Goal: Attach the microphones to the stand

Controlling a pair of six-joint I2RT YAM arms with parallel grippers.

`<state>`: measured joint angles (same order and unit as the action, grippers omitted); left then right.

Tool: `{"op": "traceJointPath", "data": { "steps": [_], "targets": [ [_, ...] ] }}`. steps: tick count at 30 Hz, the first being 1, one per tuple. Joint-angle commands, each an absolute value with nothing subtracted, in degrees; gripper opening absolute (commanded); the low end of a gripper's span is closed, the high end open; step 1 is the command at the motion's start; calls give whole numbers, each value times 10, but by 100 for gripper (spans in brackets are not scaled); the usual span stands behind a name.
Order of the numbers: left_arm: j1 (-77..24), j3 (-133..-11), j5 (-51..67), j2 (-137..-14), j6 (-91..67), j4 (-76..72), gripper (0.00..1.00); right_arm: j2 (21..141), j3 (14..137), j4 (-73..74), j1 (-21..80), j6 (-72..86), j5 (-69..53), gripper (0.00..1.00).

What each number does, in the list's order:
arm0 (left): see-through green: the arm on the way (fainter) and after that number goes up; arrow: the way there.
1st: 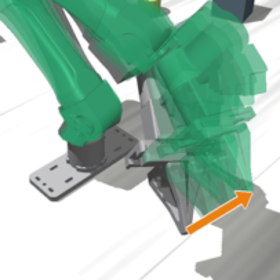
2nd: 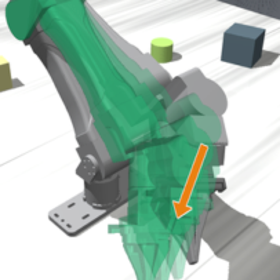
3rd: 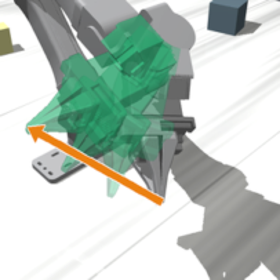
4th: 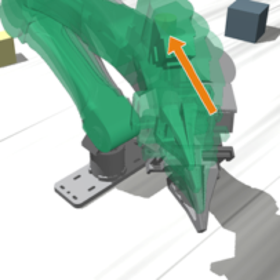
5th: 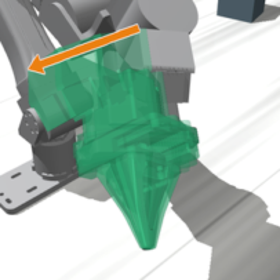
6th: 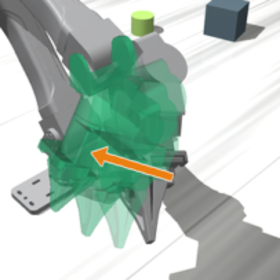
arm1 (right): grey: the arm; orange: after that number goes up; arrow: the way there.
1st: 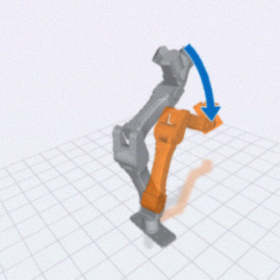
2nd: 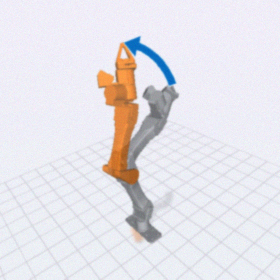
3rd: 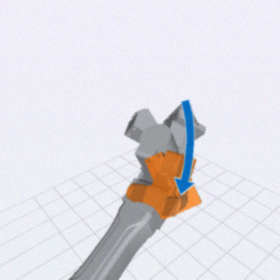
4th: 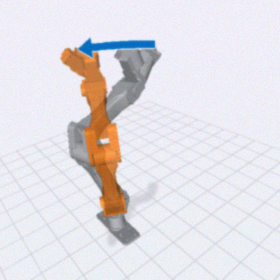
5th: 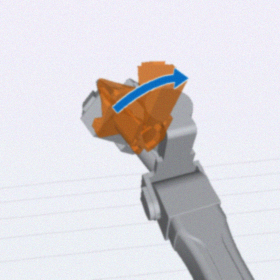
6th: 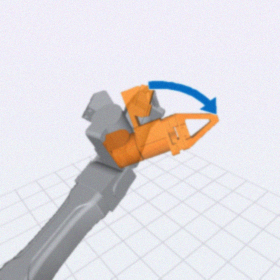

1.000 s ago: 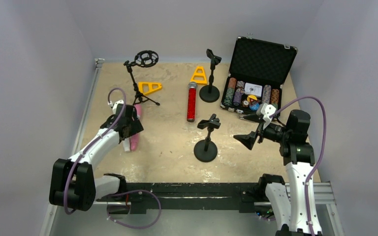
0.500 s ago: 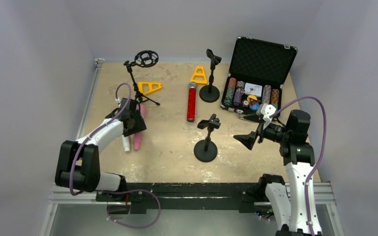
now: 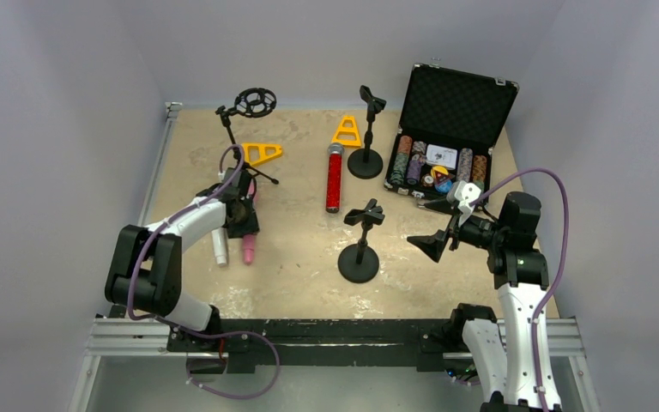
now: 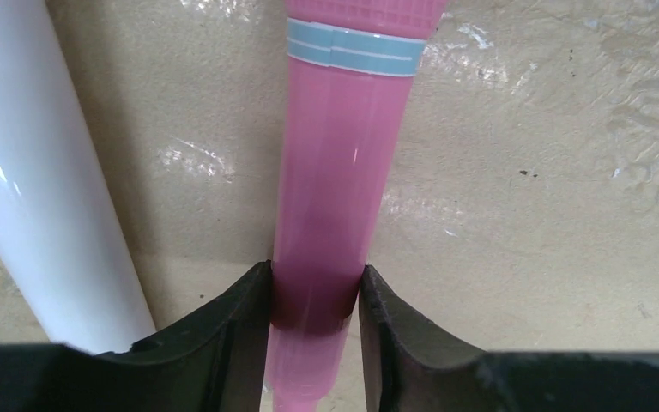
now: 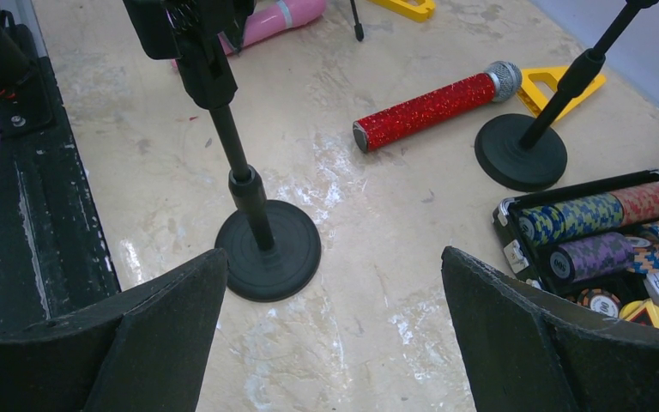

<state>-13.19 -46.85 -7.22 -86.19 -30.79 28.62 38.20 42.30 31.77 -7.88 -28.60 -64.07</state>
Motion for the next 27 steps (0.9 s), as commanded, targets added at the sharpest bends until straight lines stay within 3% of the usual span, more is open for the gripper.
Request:
{"op": "traceJointPath", "data": {
  "steps": [1, 5, 11, 27],
  "targets": [
    [-148, -488, -48, -859, -295, 307, 36, 379, 446, 318, -76, -296, -648, 98],
    [-170, -480, -25, -851, -291, 313, 19, 380, 446, 319, -76, -297, -647, 98],
    [-210, -429, 33, -801, -308, 289, 8, 381, 446, 321, -76, -300, -647, 98],
    [-354, -407, 8, -807, -351, 318, 9, 387, 446, 324, -76, -306, -645, 98]
  ]
}}
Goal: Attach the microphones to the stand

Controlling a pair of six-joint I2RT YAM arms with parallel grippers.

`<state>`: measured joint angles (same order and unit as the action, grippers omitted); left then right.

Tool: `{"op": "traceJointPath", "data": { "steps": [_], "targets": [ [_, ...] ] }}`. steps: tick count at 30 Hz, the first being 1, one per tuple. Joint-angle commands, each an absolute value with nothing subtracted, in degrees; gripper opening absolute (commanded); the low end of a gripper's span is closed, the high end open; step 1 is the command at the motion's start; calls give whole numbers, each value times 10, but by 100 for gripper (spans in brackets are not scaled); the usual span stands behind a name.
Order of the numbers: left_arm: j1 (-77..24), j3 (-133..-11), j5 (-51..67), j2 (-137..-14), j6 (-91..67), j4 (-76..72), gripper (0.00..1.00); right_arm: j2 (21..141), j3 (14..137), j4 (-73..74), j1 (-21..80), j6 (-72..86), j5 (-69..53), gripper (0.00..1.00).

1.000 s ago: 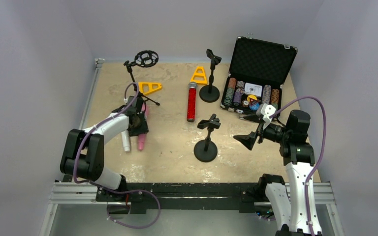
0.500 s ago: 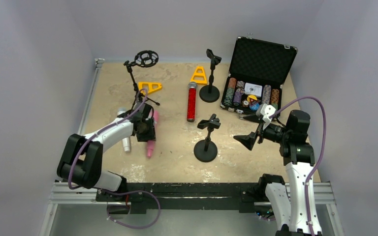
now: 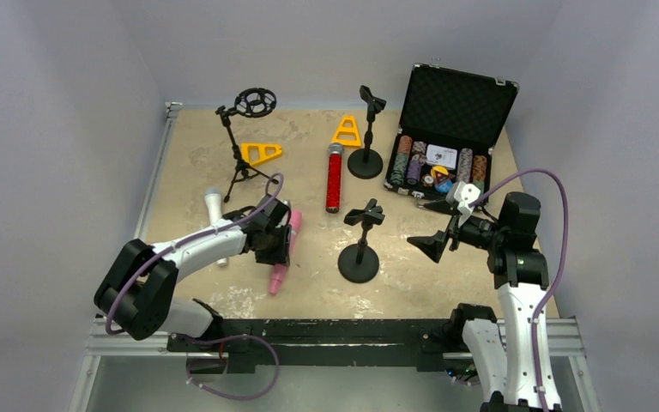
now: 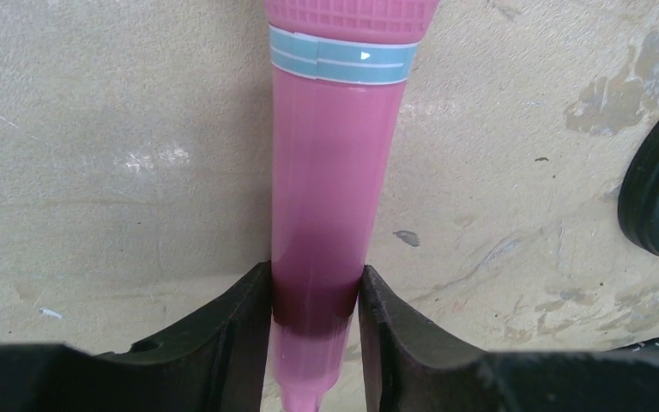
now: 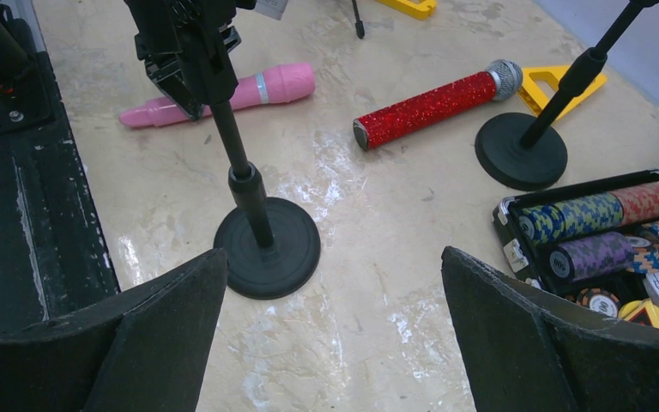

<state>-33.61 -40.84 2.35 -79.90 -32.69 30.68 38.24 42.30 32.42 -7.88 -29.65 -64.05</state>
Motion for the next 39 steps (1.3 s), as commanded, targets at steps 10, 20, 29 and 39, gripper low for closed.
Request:
{"op": "traceJointPath", "data": {
  "steps": [10, 20, 29, 39],
  "targets": [
    [-375, -416, 14, -825, -354, 316, 15, 393, 446, 325, -76, -308, -644, 98],
    [-374, -459, -17, -862, -336, 336, 47, 395, 446, 326, -76, -309, -644, 98],
    [-368, -561, -28, -927, -290, 389, 63, 395, 447, 329, -76, -311, -645, 98],
    [-335, -628, -10, -976, -246, 408, 67, 395, 447, 331, -77, -313, -646, 98]
  ]
}}
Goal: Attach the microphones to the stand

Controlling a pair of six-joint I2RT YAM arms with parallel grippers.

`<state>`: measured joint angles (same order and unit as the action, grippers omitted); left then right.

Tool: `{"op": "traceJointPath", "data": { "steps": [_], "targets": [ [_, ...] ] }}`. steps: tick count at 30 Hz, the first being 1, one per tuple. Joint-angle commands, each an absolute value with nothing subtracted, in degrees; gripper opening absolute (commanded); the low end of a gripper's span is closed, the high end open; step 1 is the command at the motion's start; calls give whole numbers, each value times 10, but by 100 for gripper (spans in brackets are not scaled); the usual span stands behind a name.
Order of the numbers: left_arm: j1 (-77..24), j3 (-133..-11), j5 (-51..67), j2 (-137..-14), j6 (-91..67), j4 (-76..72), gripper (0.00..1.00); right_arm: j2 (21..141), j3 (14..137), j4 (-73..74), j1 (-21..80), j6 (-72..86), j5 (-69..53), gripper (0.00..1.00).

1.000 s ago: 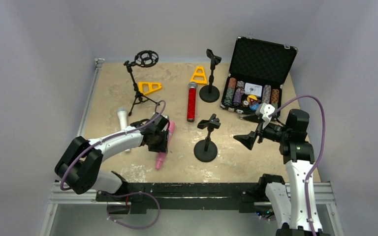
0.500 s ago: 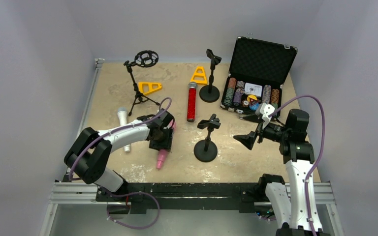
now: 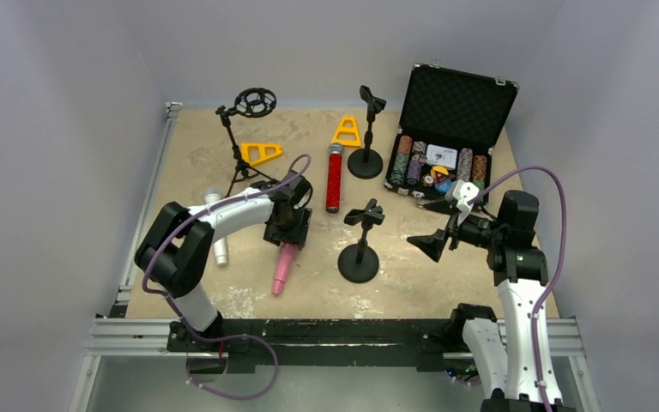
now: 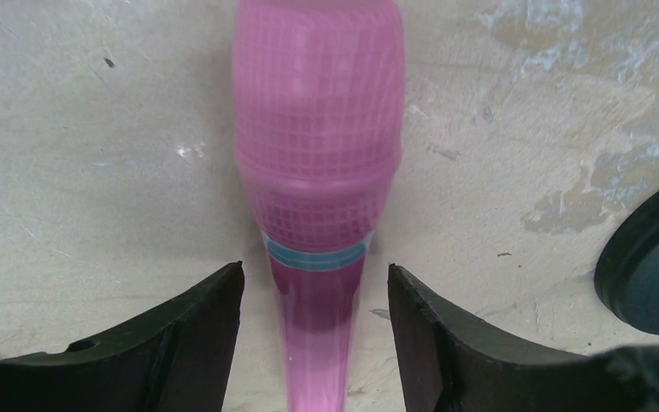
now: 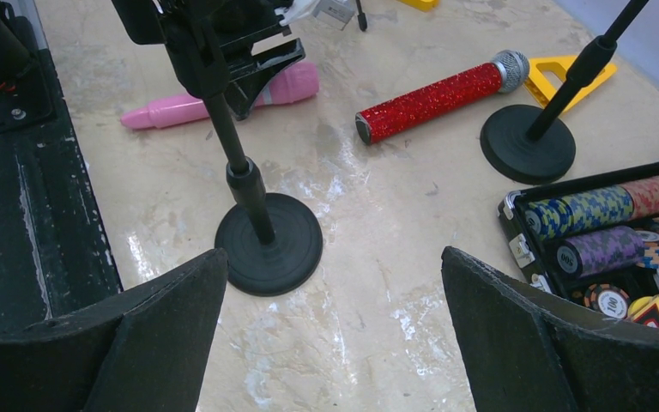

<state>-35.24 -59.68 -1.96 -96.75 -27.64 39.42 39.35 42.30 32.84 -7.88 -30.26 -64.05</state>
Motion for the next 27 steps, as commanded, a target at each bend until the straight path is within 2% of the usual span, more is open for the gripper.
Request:
{"op": "traceJointPath", "data": {
  "steps": [1, 9, 27],
  "targets": [
    [-333, -630, -5, -979, -243, 407, 67, 395, 447, 331, -77, -313, -647, 98],
    [-329, -657, 25, -1014, -228, 400, 68, 396, 448, 332, -76, -315, -647, 98],
    [-328, -703, 12, -1060, -199, 417, 66, 396, 448, 333, -76, -317, -647, 98]
  ]
}}
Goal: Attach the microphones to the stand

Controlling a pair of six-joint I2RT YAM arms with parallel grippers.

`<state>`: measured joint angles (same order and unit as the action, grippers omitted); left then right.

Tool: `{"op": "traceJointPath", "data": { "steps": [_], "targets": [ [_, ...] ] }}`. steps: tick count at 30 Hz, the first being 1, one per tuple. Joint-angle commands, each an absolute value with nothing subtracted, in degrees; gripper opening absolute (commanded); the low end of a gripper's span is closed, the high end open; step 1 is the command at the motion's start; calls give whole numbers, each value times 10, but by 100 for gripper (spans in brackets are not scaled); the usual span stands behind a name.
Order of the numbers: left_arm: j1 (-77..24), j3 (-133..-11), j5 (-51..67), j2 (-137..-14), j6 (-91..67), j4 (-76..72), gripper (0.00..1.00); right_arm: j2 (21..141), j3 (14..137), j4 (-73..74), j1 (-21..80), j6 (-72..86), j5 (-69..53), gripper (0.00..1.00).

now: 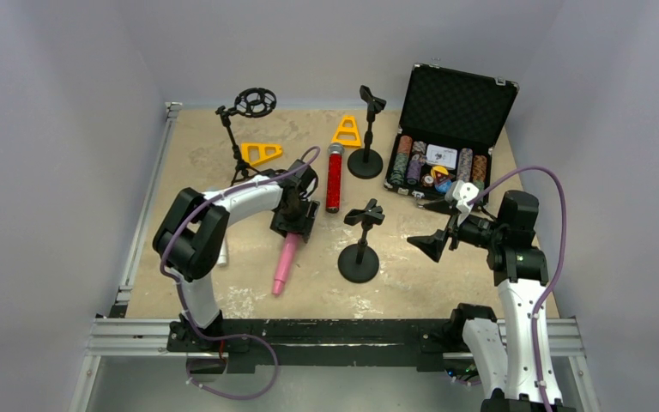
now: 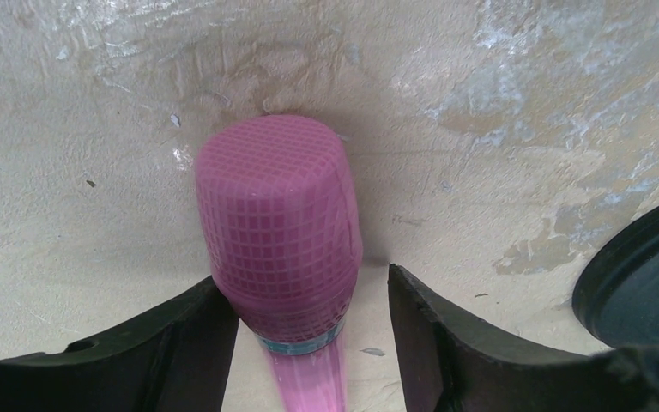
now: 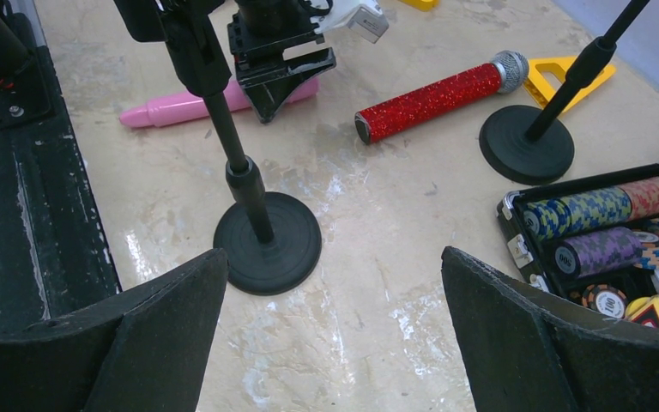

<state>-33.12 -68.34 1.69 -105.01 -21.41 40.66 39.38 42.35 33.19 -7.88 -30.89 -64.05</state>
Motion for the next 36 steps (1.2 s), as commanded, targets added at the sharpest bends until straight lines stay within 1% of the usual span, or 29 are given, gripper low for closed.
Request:
{"op": "traceJointPath", "data": {
  "steps": [1, 10, 16, 19, 21, 22, 25, 29, 36],
  "targets": [
    [-329, -702, 10, -1061, -200, 418, 65, 396, 448, 333, -76, -317, -647, 98],
    [-332, -690, 3, -1059, -215, 435, 56, 398, 448, 334, -77, -316, -646, 98],
    [-335, -677, 3, -1055, -222, 439, 53, 398, 448, 334, -76, -317, -648, 98],
    [-336, -672, 3, -1052, -224, 439, 49, 397, 448, 334, -76, -316, -649, 98],
    [-336, -671, 3, -1052, -224, 439, 39, 398, 448, 334, -76, -316, -649, 98],
    [-336, -671, 3, -1051, -224, 439, 31, 398, 448, 334, -76, -317, -648, 98],
    [-336, -669, 3, -1046, -223, 439, 16, 399, 448, 334, -76, -317, -648, 98],
    [-335, -662, 3, -1024, -222, 435, 0, 399, 448, 335, -76, -317, -648, 98],
    [-335, -639, 14, -963, -221, 414, 0, 400, 448, 336, -77, -318, -647, 98]
  ]
}}
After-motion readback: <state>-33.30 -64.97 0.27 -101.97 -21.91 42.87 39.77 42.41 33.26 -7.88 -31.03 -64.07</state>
